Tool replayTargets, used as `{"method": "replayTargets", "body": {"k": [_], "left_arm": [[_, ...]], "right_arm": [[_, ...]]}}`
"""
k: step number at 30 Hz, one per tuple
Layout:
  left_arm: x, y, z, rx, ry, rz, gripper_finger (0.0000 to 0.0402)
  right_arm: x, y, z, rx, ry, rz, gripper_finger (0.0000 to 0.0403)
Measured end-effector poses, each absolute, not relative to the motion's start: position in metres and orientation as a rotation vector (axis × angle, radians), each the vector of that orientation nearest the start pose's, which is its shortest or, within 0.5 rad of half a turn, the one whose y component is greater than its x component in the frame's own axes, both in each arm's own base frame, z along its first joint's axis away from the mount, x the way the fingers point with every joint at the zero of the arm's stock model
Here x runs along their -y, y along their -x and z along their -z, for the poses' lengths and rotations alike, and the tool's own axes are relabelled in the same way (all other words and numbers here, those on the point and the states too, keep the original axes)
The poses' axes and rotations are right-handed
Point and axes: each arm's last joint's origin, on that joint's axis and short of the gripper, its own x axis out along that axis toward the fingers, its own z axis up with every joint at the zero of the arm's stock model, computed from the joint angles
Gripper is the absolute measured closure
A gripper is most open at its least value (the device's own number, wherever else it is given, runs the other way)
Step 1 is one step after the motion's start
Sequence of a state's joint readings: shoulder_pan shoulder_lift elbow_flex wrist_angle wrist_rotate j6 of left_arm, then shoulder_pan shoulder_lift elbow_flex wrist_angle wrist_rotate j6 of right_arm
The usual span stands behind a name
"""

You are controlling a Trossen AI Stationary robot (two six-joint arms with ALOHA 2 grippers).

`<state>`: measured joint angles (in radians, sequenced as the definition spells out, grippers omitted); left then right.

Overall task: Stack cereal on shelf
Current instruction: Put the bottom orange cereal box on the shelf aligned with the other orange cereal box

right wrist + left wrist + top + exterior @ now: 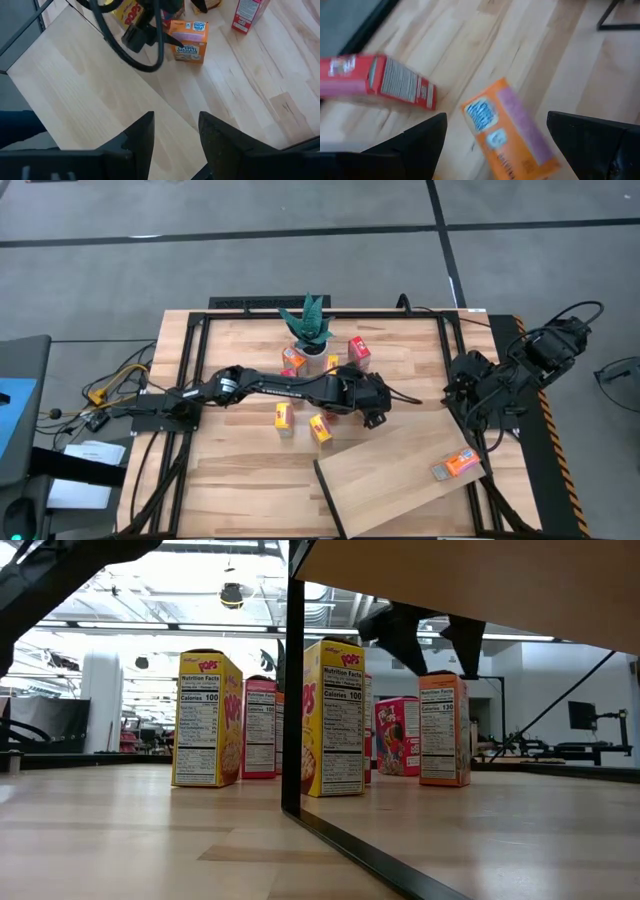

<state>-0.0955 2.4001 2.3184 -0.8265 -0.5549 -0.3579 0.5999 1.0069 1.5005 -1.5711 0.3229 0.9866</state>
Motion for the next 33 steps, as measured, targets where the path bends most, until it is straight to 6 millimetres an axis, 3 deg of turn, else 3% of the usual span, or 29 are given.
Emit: {"method": "replayTargets", "body": {"k": [9, 26, 33], "left_arm": [[0.035, -0.52, -0.248, -0.778, 0.083, -0.557, 0.0074], [0.035, -0.519, -0.242, -0.822, 0.138, -0.516, 0.0226], [0.035, -0.516, -0.259, -0.802, 0.139, -0.51, 0.0255]], "right_arm": [[-0.055, -0.097, -0.412, -0.968, -0.423, 0.237, 0.0222], [-0.056, -0.097, -0.412, -0.973, -0.421, 0.232, 0.0246], [-0.055, -0.097, -0.412, -0.972, -0.409, 0.224, 0.0256]]}}
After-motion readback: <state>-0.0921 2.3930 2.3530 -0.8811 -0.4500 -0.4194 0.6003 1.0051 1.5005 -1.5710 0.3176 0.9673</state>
